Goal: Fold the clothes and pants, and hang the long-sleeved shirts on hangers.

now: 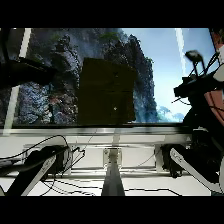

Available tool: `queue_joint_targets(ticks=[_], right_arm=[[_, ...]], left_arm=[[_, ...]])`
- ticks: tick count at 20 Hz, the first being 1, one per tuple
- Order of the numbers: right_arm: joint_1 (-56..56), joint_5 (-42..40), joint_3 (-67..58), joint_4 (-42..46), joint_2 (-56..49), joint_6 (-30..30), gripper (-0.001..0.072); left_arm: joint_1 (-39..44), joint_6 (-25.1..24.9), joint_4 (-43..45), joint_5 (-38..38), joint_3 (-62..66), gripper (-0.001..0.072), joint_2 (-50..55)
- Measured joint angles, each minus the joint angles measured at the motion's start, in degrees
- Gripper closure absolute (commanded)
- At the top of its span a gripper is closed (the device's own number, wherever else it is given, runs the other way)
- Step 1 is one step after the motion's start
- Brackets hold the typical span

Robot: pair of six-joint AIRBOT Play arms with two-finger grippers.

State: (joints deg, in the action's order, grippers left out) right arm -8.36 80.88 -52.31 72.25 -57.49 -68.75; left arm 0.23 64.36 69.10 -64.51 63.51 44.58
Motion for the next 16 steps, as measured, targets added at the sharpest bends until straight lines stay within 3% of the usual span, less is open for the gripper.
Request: queue_joint_targets(ticks=[1, 6, 12, 16], right_arm=[[-1.0, -1.2, 4.6, -5.3, 0.0, 0.6, 0.0201], [0.6, -13.6, 25.2, -26.4, -0.1, 1.4, 0.02], [7.8, -25.7, 34.0, -37.6, -1.9, -1.7, 0.0202], [13.5, -29.6, 34.7, -43.9, -6.2, -3.1, 0.0202]], left_arm=[[0.0, 0.5, 1.5, -0.2, 0.0, 0.0174, 0.1], [-1.0, 1.9, 5.0, -1.0, -2.0, 0.018, 2.2], [-8.2, 2.7, 6.1, -2.7, -13.4, 0.018, 5.3], [-14.1, 3.0, 4.0, -4.5, -24.5, 0.018, 5.9]])
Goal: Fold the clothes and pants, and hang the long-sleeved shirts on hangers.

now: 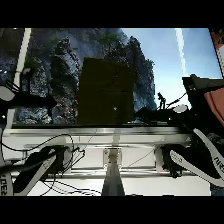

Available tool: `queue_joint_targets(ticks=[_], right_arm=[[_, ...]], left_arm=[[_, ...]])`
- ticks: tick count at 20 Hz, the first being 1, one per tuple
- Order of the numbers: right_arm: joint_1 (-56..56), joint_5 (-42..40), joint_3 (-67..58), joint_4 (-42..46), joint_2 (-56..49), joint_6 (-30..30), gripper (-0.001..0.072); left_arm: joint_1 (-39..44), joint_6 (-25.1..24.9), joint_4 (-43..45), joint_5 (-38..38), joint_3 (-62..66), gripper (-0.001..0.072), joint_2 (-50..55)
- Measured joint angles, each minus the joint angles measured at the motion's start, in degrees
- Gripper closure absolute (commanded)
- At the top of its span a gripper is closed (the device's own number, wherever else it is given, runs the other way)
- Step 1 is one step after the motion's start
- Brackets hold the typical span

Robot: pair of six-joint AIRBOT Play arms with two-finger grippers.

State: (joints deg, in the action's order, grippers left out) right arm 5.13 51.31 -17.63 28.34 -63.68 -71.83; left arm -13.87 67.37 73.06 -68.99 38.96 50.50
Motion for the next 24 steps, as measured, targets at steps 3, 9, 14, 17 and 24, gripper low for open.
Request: queue_joint_targets(ticks=[3, 9, 14, 17, 24], right_arm=[[3.3, -1.4, -1.1, -1.5, -2.4, 0.0, 0.0313], [5.4, -3.7, -4.0, -2.0, -3.7, 2.6, 0.0673], [5.7, -4.0, -4.6, -2.5, -3.8, 3.7, 0.0673], [5.7, -4.0, -4.7, -2.6, -3.8, 3.9, 0.0673], [5.7, -3.0, -7.5, -2.1, -3.8, 5.9, 0.0674]], left_arm=[[-2.0, -0.2, -4.5, -0.4, -8.3, 0.018, 0.6], [-3.0, -3.1, -15.4, 2.7, -16.9, 0.0181, 2.8], [-3.1, -4.6, -21.5, 4.6, -18.1, 0.0182, 8.6], [-2.8, -8.8, -26.4, 5.0, -18.3, 0.0284, 13.1], [1.2, -20.0, -32.3, 7.4, -17.8, 0.0685, 19.8]])
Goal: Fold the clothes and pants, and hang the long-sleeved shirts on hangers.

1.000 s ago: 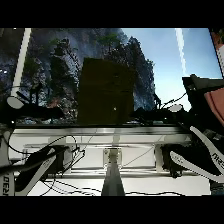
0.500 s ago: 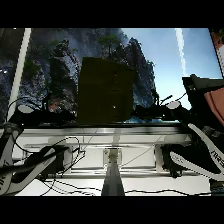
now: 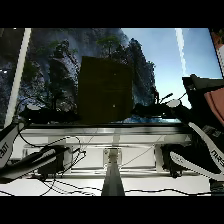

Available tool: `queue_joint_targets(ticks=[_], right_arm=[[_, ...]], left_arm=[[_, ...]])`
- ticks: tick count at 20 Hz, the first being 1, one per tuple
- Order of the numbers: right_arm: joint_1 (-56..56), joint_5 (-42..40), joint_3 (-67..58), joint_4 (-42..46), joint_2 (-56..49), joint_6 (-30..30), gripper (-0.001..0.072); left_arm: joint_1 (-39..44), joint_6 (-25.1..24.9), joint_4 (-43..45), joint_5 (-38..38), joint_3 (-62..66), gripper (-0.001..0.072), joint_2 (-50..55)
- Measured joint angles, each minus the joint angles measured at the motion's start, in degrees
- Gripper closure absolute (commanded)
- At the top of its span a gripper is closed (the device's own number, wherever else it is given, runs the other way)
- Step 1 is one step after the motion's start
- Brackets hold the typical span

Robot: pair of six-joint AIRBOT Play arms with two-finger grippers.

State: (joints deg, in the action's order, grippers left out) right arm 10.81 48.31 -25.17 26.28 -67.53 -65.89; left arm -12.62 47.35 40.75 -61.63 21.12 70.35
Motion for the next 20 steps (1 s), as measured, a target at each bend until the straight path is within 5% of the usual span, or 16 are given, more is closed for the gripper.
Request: queue_joint_targets(ticks=[8, 13, 20], right_arm=[[0.0, 8.3, -19.9, 6.3, 0.4, 2.3, 0.0674], [0.1, 11.7, -35.1, 7.3, 6.9, 3.7, 0.0674], [6.5, 12.7, -44.0, 7.1, 23.1, 2.1, 0.0674]], left_arm=[[1.1, -2.3, -1.5, -2.8, 21.6, 0.0687, -6.3], [1.1, -1.3, -1.9, 0.6, 40.0, 0.0686, -19.3], [1.2, 0.6, -1.3, 7.2, 46.4, 0.0687, -41.6]])
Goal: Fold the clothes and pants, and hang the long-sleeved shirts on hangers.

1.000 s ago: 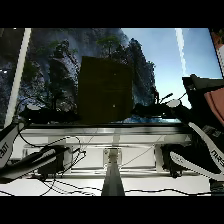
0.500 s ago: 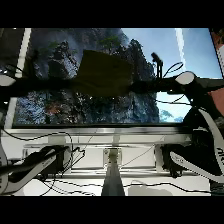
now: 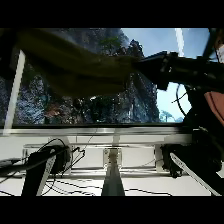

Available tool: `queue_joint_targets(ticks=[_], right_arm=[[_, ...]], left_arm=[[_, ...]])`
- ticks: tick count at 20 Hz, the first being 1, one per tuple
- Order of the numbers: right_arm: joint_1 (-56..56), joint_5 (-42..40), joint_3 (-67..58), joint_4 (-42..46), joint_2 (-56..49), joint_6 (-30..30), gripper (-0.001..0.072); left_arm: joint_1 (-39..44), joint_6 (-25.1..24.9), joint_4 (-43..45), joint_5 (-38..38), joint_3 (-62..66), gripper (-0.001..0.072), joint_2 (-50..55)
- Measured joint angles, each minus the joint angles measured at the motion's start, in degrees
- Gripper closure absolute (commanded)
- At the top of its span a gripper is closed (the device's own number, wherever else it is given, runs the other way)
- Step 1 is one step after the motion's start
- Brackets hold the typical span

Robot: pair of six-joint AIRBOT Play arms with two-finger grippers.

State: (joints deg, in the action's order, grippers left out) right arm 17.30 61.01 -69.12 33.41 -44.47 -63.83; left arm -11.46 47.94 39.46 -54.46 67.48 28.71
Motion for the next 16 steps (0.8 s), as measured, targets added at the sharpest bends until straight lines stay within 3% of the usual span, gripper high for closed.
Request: queue_joint_targets(ticks=[5, 8, 11, 16], right_arm=[[7.8, -0.5, -0.3, 1.1, 4.9, -9.4, 0.0674], [10.0, -1.7, 2.4, 8.0, 3.1, -16.7, 0.0674], [10.8, -6.4, 7.4, 17.5, -1.3, -23.1, 0.0674], [9.9, -21.2, 12.6, 28.0, -14.1, -28.7, 0.0674]], left_arm=[[0.0, 7.4, 9.0, -1.2, -0.3, 0.0686, -7.8], [0.0, 10.7, 12.3, -3.2, -4.9, 0.0686, -6.7], [0.1, 12.2, 12.1, -3.7, -13.7, 0.0686, -0.9], [2.8, 10.2, 8.3, 3.4, -24.1, 0.0686, 17.6]])
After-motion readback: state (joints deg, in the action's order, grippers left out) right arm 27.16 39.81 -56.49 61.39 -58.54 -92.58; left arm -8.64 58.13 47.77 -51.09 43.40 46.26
